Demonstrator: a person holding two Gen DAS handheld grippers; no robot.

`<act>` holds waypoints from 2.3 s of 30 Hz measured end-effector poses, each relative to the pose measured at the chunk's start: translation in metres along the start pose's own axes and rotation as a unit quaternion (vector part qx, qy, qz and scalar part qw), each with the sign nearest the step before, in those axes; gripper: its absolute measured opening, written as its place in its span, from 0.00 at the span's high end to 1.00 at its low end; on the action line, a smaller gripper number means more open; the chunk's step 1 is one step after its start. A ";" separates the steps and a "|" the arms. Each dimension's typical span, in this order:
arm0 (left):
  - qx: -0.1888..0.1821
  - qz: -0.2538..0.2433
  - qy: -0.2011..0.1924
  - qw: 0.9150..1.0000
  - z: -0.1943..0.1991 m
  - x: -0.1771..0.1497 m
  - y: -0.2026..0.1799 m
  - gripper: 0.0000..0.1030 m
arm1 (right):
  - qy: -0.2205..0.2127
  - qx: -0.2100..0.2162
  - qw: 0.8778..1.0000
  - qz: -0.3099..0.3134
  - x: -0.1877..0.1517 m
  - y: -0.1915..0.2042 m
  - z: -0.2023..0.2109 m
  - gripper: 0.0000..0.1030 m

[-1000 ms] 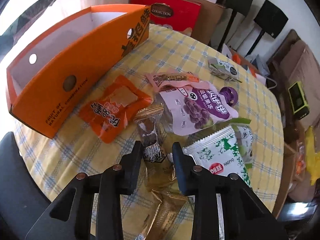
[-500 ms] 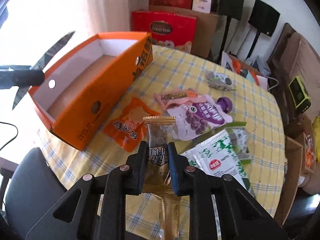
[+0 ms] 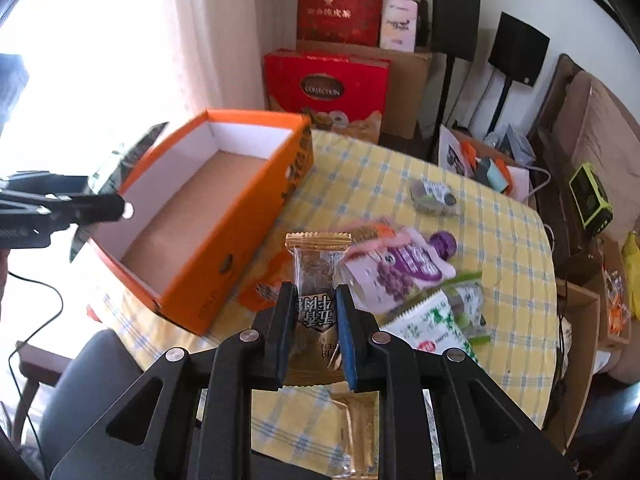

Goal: Organize objects
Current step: 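Carry the seaweed packet with the left gripper while the right gripper grasps the brown bar, then lower the seaweed packet into the orange box and open the left gripper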

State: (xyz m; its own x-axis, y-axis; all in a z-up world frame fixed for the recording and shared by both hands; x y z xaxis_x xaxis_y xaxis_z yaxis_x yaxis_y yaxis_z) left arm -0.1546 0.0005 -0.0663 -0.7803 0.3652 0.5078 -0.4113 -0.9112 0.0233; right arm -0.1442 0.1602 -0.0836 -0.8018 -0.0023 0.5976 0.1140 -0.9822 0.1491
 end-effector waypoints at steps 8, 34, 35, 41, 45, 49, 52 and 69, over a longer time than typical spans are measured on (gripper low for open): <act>0.014 0.010 0.006 1.000 -0.006 0.000 0.023 0.38 | -0.008 0.014 1.000 0.002 0.021 0.033 0.001 0.81; 0.029 0.017 0.042 0.999 -0.039 -0.006 0.042 0.35 | 0.028 0.058 0.998 -0.026 0.023 0.091 -0.042 0.81; 0.028 0.019 0.040 0.999 -0.038 -0.006 0.043 0.35 | 0.029 0.057 0.998 -0.026 0.022 0.091 -0.043 0.81; 0.021 0.035 0.025 0.999 -0.024 -0.005 0.050 0.35 | 0.036 0.059 0.997 -0.027 0.018 0.096 -0.051 0.81; 0.013 0.021 0.035 0.999 -0.023 -0.013 0.047 0.35 | 0.038 0.060 0.997 -0.024 0.016 0.101 -0.055 0.81; 0.006 0.002 0.050 0.999 -0.019 -0.029 0.043 0.43 | 0.040 0.057 0.997 -0.023 0.014 0.100 -0.057 0.81; 0.000 -0.007 0.054 0.999 -0.018 -0.034 0.039 0.43 | 0.043 0.057 0.997 -0.027 0.013 0.098 -0.058 0.81; -0.006 0.009 0.061 0.998 -0.037 -0.029 0.046 0.48 | 0.049 0.054 0.997 -0.027 0.011 0.101 -0.063 0.81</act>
State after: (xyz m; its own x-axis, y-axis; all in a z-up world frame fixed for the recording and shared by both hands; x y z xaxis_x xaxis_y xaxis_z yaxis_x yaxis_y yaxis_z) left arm -0.1682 -0.0447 -0.1118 -0.8388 0.3692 0.4001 -0.4012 -0.9160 0.0041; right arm -0.1784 0.0486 -0.1120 -0.8615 0.0261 0.5071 0.1278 -0.9554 0.2661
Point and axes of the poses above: each gripper's, at about its wrist camera, not at the fingertips, and z roughly against the way its jaws point, y to its left, x to its top, the point moved 8 cm from there along -z, roughly the way its jaws point, and after that the axes turned 15 degrees about -z, right-handed, at the moved point
